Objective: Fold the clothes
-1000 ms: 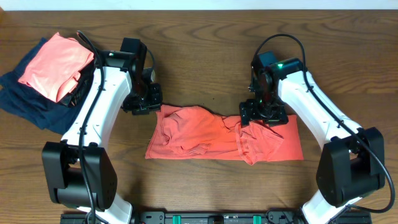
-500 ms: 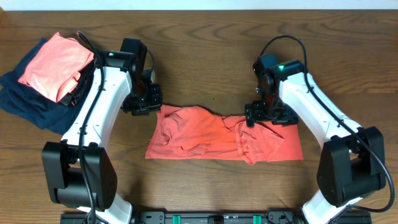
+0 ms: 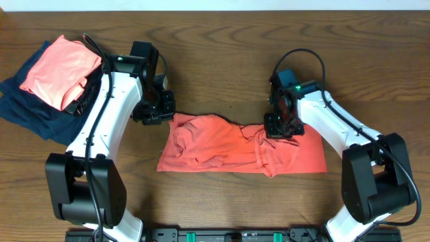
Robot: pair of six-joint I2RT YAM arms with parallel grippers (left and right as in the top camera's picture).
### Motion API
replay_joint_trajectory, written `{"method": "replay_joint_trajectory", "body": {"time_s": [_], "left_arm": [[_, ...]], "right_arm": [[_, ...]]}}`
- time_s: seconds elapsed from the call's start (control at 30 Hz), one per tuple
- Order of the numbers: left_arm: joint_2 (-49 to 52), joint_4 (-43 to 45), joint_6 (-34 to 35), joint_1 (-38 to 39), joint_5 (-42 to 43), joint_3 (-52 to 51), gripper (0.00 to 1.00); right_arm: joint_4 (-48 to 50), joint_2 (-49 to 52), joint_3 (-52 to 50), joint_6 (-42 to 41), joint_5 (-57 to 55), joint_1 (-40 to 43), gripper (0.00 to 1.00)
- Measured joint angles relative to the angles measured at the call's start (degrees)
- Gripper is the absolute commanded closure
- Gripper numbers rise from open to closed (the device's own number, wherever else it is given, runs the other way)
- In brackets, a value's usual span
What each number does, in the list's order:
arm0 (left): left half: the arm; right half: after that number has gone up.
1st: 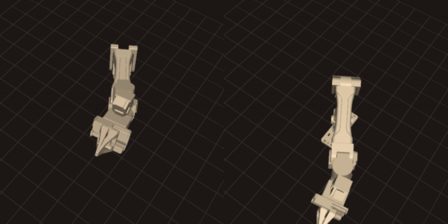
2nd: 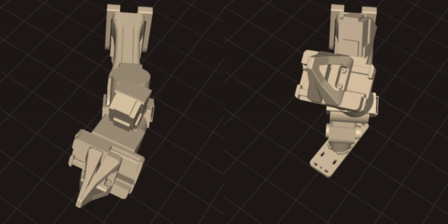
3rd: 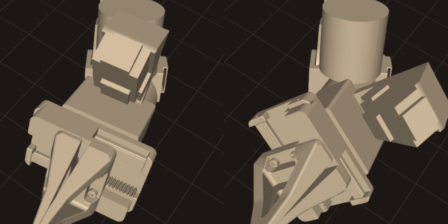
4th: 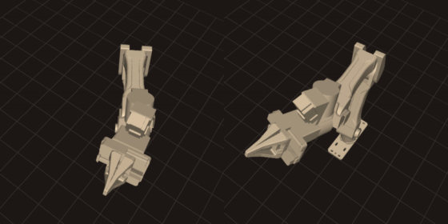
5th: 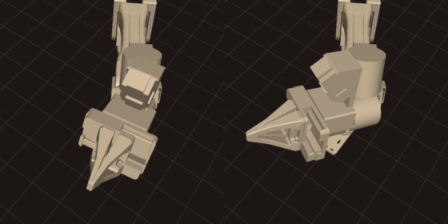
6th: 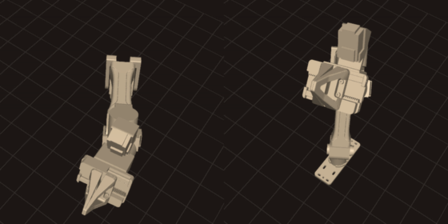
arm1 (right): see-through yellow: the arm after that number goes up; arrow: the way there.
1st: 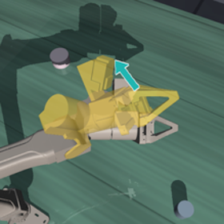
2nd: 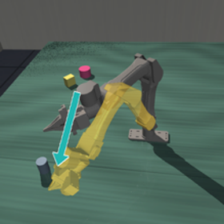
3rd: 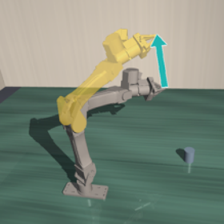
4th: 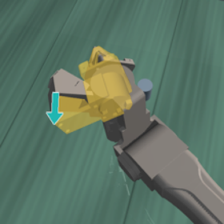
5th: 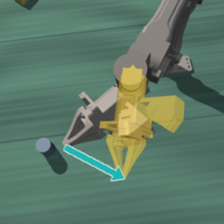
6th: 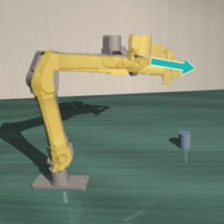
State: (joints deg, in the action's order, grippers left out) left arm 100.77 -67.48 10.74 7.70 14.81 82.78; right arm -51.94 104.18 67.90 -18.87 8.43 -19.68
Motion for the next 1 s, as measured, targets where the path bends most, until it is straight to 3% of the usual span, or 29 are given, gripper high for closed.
{"method": "replay_joint_trajectory", "body": {"time_s": [0.13, 0.2, 0.37, 0.6, 0.8, 1.0], "left_arm": [[0.0, 0.0, 0.0, 0.0, 0.0, 0.0, 0.64], [0.0, 0.0, 0.0, 0.0, 0.0, 0.0, 0.64], [0.0, 0.0, 0.0, 0.0, 0.0, 0.0, 0.64], [0.0, 0.0, 0.0, 0.0, 0.0, 0.0, 0.64], [0.0, 0.1, 0.0, 0.0, 0.0, 0.0, 0.64], [0.0, 0.0, 0.0, 0.0, 0.0, 0.0, 0.64]], "right_arm": [[4.1, 0.0, 0.0, -2.4, 3.1, 0.0, 0.96], [5.1, 0.0, 0.0, -3.5, 5.4, 0.0, 0.68], [1.9, 0.0, 0.0, -4.2, 10.4, -0.5, 0.45], [-7.3, 0.0, -0.1, -2.4, 16.6, -2.6, 0.35], [-3.9, 0.0, -0.1, 2.3, 24.6, -4.3, 0.34], [-0.5, 0.0, -0.1, 3.6, 25.7, -4.2, 0.32]]}}
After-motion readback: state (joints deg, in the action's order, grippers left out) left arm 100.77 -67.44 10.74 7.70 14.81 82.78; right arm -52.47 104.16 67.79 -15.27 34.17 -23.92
